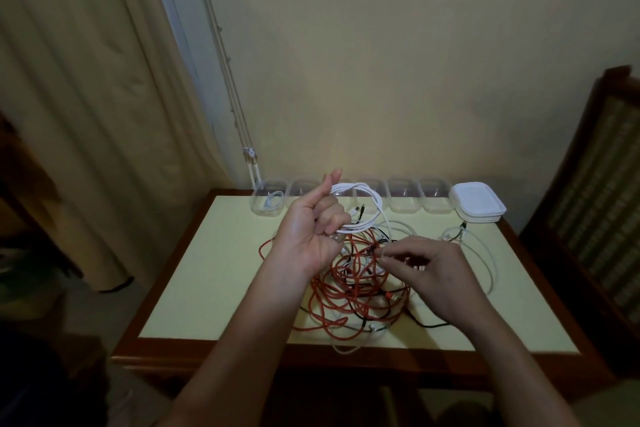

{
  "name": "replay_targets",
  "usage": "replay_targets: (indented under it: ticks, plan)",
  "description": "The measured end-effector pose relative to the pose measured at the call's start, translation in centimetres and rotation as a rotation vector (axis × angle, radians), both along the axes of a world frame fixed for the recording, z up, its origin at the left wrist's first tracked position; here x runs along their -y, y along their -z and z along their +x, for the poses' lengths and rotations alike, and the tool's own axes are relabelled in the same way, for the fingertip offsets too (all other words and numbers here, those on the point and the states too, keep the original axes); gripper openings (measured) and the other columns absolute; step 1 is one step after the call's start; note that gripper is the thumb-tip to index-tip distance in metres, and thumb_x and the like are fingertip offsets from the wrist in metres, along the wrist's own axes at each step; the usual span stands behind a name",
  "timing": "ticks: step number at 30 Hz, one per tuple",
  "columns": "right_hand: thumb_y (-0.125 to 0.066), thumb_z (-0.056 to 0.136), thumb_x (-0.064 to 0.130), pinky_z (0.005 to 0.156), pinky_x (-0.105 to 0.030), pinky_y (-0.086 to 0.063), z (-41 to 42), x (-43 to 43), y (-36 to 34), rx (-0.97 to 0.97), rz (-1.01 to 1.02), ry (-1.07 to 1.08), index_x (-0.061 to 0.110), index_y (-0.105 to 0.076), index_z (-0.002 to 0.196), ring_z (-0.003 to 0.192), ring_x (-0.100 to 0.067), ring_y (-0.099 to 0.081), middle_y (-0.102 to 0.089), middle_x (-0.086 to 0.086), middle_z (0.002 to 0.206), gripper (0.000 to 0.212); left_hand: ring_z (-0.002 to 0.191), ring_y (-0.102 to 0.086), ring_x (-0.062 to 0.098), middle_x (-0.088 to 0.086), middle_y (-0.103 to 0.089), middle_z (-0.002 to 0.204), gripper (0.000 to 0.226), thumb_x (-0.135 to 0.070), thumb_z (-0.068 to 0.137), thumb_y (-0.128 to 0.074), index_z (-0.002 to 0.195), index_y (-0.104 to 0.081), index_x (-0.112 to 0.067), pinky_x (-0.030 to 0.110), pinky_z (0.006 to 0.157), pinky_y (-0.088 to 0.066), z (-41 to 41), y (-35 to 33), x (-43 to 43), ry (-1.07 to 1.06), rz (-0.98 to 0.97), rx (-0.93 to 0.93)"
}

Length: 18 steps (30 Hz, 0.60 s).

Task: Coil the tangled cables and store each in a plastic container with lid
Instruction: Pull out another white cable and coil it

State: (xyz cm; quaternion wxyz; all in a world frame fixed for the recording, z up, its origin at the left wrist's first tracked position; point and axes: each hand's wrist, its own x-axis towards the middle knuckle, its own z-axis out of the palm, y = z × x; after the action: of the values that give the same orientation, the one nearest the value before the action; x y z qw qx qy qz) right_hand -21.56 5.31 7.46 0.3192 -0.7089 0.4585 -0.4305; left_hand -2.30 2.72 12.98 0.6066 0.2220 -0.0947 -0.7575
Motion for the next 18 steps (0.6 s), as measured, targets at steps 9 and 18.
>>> replay_targets:
  ticks: [9,18]
  plan:
    - [-0.078,0.082,-0.001,0.068,-0.021,-0.059,3.0,-0.5,-1.1,0.622,0.283,0.163,-0.002,-0.072,0.095,0.074,-0.022,-0.076,-0.076,-0.017,0.078,0.014,0.028,-0.021,0.007,-0.006,-0.024,0.041,0.013,-0.012,0.085,-0.058,0.093,-0.067,-0.006,0.017,0.03,-0.021,-0.4,0.0,-0.2,-0.008,-0.008,-0.036]
    - [-0.068,0.085,-0.012,0.071,-0.023,-0.061,4.1,-0.4,-1.9,1.122,0.404,0.31,-0.004,-0.067,0.093,0.081,-0.025,-0.077,-0.076,-0.017,0.085,0.012,0.029,-0.021,0.006,-0.006,-0.024,0.042,0.019,-0.013,0.1,-0.051,0.092,-0.067,-0.005,0.017,0.03,-0.021,-1.0,0.1,-0.4,-0.043,0.038,-0.044]
